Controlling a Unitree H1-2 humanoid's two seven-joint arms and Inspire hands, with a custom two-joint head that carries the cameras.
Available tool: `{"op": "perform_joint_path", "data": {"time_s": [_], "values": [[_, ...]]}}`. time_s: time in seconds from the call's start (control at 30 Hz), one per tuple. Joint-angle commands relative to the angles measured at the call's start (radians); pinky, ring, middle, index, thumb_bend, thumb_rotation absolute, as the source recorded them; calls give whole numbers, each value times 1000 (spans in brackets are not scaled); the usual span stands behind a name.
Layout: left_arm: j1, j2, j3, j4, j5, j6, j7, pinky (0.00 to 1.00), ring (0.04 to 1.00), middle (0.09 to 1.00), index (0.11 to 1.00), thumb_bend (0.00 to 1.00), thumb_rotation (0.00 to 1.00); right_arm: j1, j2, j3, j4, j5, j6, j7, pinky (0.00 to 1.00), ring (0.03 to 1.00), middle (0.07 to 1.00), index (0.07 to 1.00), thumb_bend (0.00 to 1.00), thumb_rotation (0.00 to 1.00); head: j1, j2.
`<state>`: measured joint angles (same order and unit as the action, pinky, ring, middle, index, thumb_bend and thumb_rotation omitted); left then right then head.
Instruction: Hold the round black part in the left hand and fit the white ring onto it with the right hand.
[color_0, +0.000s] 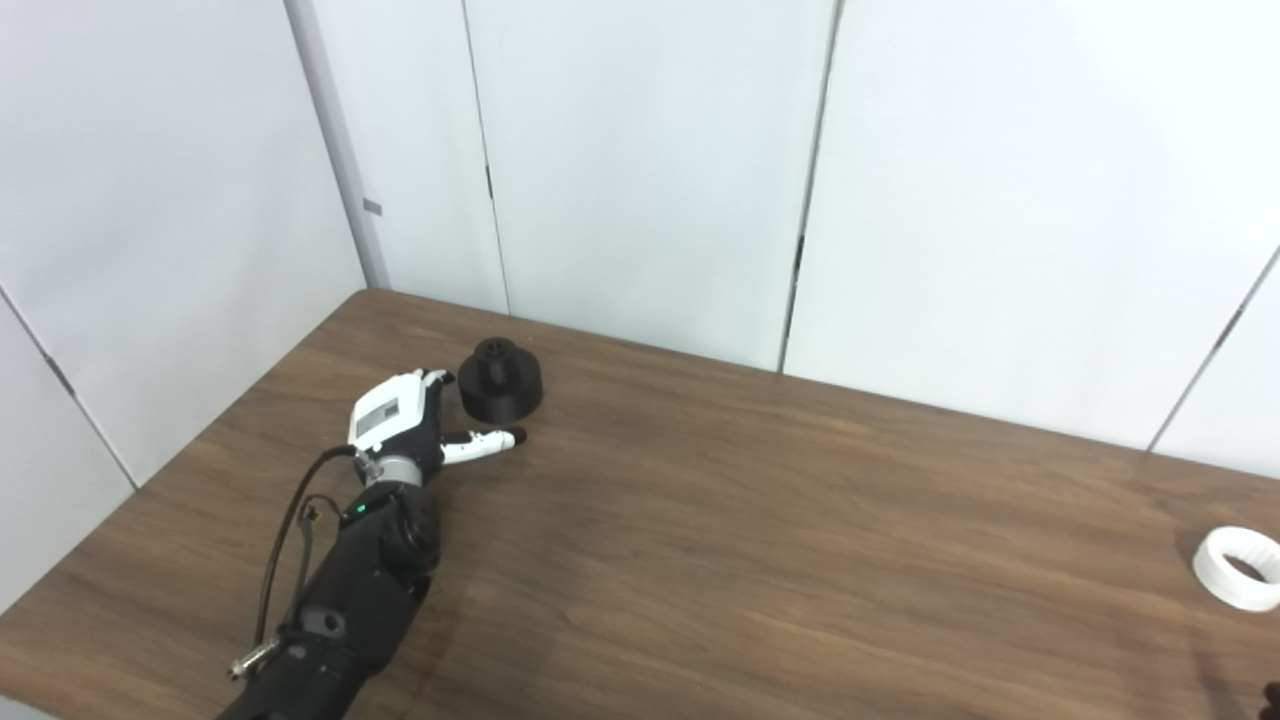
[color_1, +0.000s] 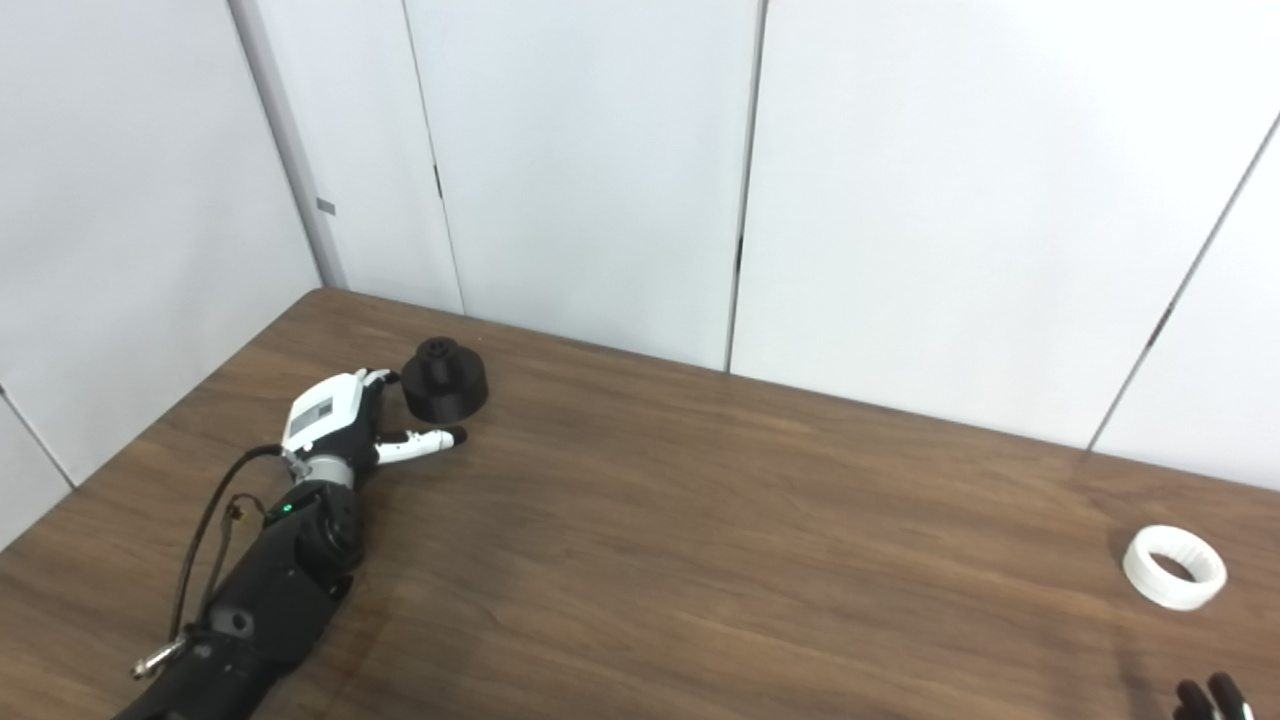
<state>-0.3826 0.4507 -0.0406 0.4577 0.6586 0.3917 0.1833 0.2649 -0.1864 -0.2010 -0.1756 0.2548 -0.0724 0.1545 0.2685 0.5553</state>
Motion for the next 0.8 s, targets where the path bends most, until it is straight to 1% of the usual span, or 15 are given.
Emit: {"op": "perform_joint_path", "data": {"time_s": [0.0,0.13,0.23,0.43,0.53,0.67,0.77], "values": [[-72,40,0,0,2,-20,34,1000,1000,972,889,1000,627,5,6,7,-15,-1,-12,-2,917,1000,972,991,690,1000,2,1],[-95,40,0,33,-7,-28,42,1000,1000,971,888,1000,598,5,9,11,-15,-12,-11,-7,913,1000,972,987,699,1000,-2,-1],[-112,39,0,52,-15,-34,49,1000,1000,971,885,1000,597,4,9,14,-15,-20,-16,-9,910,1000,976,980,691,1000,-3,-2],[-136,40,-11,69,-24,-37,56,1000,1000,972,875,1000,577,4,9,22,-16,-36,-23,-14,908,998,973,965,681,1000,-8,-5],[-151,39,-12,89,-37,-51,64,1000,1000,970,870,1000,552,5,13,22,-23,-48,-10,-27,898,986,966,954,683,1000,-10,-6],[-177,44,-30,129,-35,-57,70,1000,1000,965,865,1000,555,4,13,25,-18,-54,-21,-28,896,987,966,952,662,1000,-15,-7],[-197,44,-33,159,-44,-68,77,1000,1000,959,863,1000,536,4,11,29,-14,-57,-28,-30,905,992,972,954,661,1000,-19,-6]]}}
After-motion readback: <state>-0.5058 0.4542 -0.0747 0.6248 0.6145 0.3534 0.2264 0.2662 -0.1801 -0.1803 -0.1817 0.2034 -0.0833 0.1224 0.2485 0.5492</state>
